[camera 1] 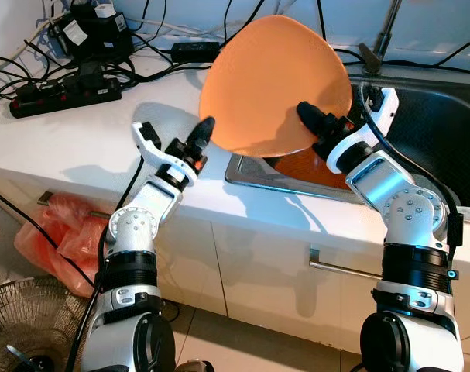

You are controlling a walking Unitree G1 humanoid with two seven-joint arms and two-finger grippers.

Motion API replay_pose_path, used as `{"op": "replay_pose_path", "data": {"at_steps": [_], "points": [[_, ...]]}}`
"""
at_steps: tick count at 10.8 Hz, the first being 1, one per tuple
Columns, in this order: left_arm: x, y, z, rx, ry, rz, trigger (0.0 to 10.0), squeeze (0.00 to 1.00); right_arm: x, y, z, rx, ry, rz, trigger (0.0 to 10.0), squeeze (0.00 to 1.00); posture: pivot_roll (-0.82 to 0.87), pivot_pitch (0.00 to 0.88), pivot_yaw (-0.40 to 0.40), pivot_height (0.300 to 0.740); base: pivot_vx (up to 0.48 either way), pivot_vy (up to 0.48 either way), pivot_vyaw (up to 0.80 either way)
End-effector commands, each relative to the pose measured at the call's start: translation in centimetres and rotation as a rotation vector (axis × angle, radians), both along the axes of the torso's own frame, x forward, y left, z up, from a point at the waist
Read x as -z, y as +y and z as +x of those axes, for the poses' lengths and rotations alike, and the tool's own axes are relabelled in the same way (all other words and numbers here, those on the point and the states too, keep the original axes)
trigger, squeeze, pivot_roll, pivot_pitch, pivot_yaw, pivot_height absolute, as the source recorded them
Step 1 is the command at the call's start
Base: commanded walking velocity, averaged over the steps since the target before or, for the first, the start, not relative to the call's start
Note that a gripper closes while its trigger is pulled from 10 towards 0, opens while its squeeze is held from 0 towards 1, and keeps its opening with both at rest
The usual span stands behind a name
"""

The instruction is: Kitchen organization

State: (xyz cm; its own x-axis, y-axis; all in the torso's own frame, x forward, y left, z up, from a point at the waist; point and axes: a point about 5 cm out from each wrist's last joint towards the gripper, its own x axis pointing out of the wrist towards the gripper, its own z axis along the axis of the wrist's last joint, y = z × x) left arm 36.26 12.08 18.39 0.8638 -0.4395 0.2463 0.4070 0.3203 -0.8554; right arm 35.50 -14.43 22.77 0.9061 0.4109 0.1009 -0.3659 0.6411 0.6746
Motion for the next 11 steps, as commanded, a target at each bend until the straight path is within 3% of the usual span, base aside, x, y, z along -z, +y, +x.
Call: {"op": "replay_pose_path", "data": {"at_steps": [1, 4, 5, 6, 8, 9, 11], "points": [[-0.2, -1.2, -0.1, 0.061, -0.025, 0.068, 10.0, 0.0, -0.4, 0.0, 0.3, 0.031, 0.015, -0.022, 0.0, 0.0, 0.02, 0.076, 0.098, 0.74, 0.0, 0.0, 0.0], [0.8, -1.1, 0.2, 0.037, 0.037, 0.145, 10.0, 0.01, -0.6, -0.3, 0.3, 0.047, -0.001, -0.01, 0.0, 0.0, 0.02, 0.078, 0.099, 0.74, 0.0, 0.0, 0.0], [0.8, -1.0, 0.3, 0.035, 0.037, 0.144, 10.0, 0.9, -0.6, -0.3, 0.3, 0.05, 0.001, -0.007, 0.0, 0.0, 0.02, 0.078, 0.098, 0.74, 0.0, 0.0, 0.0], [0.5, -0.9, 0.4, 0.034, 0.031, 0.131, 10.0, 1.0, -0.6, -0.4, 0.3, 0.053, 0.005, -0.005, 0.0, 0.0, 0.03, 0.078, 0.098, 0.74, 0.0, 0.0, 0.0], [0.1, -0.9, 0.4, 0.043, 0.012, 0.14, 10.0, 1.0, -0.4, -0.5, 0.5, 0.069, 0.017, 0.006, 0.0, 0.0, 0.03, 0.077, 0.099, 0.74, 0.0, 0.0, 0.0], [-0.9, -1.5, -0.2, 0.106, -0.063, 0.16, 10.0, 1.0, -0.3, -0.7, 0.6, 0.093, 0.026, 0.013, 0.0, 0.0, 0.03, 0.077, 0.099, 0.74, 0.0, 0.0, 0.0], [-1.6, -1.8, -0.6, 0.146, -0.109, 0.173, 10.0, 1.0, -0.2, -0.9, 0.8, 0.112, 0.035, 0.021, 0.0, 0.0, 0.03, 0.076, 0.099, 0.74, 0.0, 0.0, 0.0]]}}
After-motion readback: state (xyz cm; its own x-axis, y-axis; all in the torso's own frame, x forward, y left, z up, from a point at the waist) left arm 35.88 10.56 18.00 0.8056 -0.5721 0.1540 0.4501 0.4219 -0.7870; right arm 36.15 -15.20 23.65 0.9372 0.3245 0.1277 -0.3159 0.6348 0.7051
